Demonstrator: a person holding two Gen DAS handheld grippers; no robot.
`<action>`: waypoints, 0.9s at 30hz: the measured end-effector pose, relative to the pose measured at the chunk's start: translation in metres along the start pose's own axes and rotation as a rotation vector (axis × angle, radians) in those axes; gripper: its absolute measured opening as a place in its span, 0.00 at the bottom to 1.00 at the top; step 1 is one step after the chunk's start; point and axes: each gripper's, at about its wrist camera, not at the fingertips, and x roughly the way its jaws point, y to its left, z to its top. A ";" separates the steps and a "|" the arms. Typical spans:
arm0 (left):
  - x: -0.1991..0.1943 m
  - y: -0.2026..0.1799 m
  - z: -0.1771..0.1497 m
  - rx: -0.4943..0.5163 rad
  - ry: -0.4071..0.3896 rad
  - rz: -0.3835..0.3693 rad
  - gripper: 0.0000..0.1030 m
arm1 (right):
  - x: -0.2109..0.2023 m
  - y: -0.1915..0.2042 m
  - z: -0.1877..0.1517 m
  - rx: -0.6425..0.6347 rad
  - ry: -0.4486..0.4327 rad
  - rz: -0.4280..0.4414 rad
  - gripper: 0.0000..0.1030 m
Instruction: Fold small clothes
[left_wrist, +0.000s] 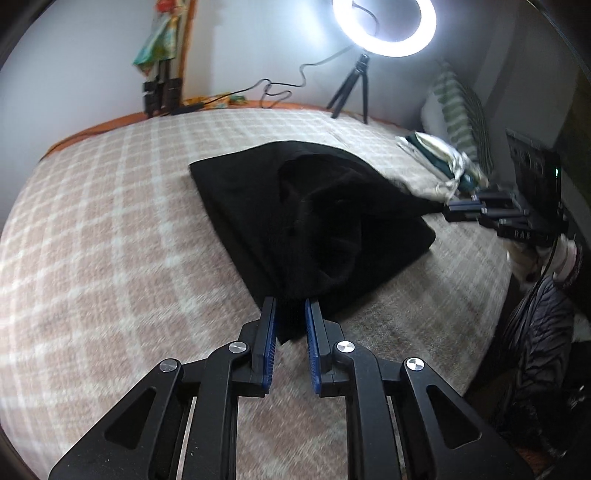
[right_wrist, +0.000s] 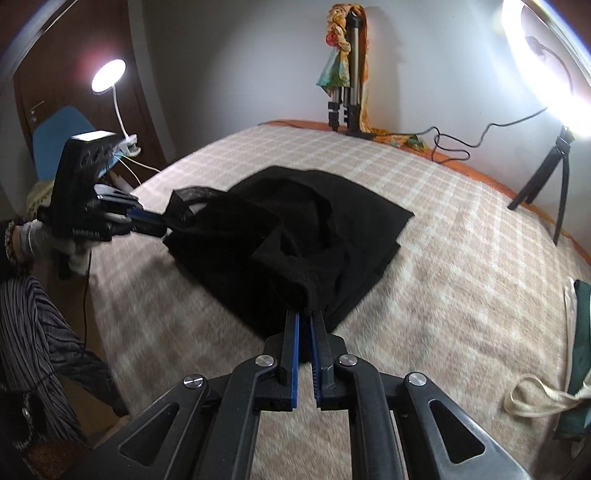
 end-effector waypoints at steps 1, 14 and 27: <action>-0.004 0.002 -0.001 -0.015 -0.011 -0.002 0.13 | -0.003 -0.002 -0.002 0.019 0.000 0.005 0.08; 0.008 0.025 -0.004 -0.503 0.012 -0.202 0.31 | 0.011 -0.052 -0.017 0.598 0.013 0.301 0.30; 0.028 0.023 -0.010 -0.597 0.071 -0.210 0.31 | 0.037 -0.068 -0.038 0.801 0.034 0.433 0.30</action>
